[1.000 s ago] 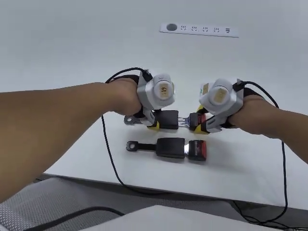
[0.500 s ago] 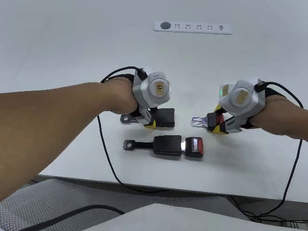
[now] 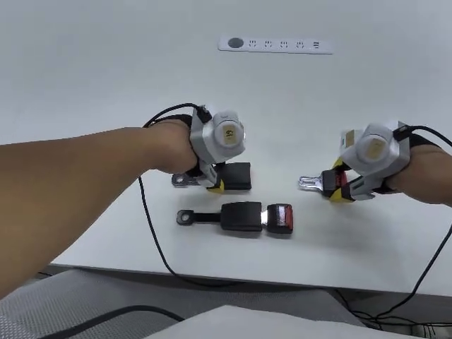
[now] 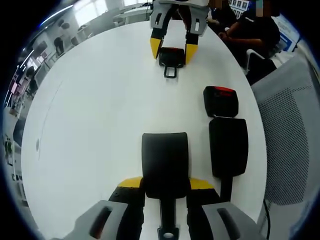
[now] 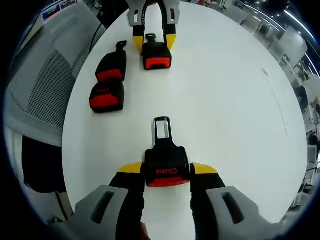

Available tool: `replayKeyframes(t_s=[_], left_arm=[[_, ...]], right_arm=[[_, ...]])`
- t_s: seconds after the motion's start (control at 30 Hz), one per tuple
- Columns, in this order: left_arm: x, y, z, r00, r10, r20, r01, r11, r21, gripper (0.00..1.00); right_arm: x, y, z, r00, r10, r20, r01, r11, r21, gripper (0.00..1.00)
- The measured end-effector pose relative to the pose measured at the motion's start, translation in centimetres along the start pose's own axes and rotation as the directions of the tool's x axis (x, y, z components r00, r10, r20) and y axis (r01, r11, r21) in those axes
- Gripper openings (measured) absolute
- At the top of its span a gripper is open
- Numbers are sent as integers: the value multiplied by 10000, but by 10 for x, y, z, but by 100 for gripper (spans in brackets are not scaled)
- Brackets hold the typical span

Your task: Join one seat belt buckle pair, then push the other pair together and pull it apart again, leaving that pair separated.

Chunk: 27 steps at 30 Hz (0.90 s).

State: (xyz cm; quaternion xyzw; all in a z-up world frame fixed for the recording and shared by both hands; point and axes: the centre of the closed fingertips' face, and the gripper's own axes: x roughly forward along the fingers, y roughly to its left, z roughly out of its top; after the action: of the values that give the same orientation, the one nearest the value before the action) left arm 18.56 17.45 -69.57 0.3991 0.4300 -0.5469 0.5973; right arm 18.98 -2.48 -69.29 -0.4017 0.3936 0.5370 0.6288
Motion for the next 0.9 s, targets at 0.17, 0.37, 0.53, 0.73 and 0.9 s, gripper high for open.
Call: replayKeyframes(t_s=[0.17, 0.37, 0.53, 0.73, 0.9], left_arm=[[0, 1, -1, 10000, 80, 16, -80, 10000, 46, 32], [0, 2, -2, 9998, 187, 95, -186, 9997, -125, 33], [-5, 0, -7, 9971, 657, 390, -646, 9974, -304, 36], [-31, -2, -2, 9783, 1532, 1395, -1359, 9827, -1259, 41], [-43, -15, -7, 9610, 2112, 1788, -1769, 9658, -1898, 49]], right_arm=[[1, 0, -1, 9998, 105, -150, -101, 9996, 260, 35], [2, 0, -2, 9992, 51, -406, -31, 9987, 503, 35], [-3, -3, 4, 9948, -978, -278, 996, 9925, 715, 43], [-16, 5, 15, 9854, -1591, 602, 1467, 9740, 1728, 47], [-29, 18, 22, 9702, -2075, 1250, 1745, 9565, 2338, 56]])
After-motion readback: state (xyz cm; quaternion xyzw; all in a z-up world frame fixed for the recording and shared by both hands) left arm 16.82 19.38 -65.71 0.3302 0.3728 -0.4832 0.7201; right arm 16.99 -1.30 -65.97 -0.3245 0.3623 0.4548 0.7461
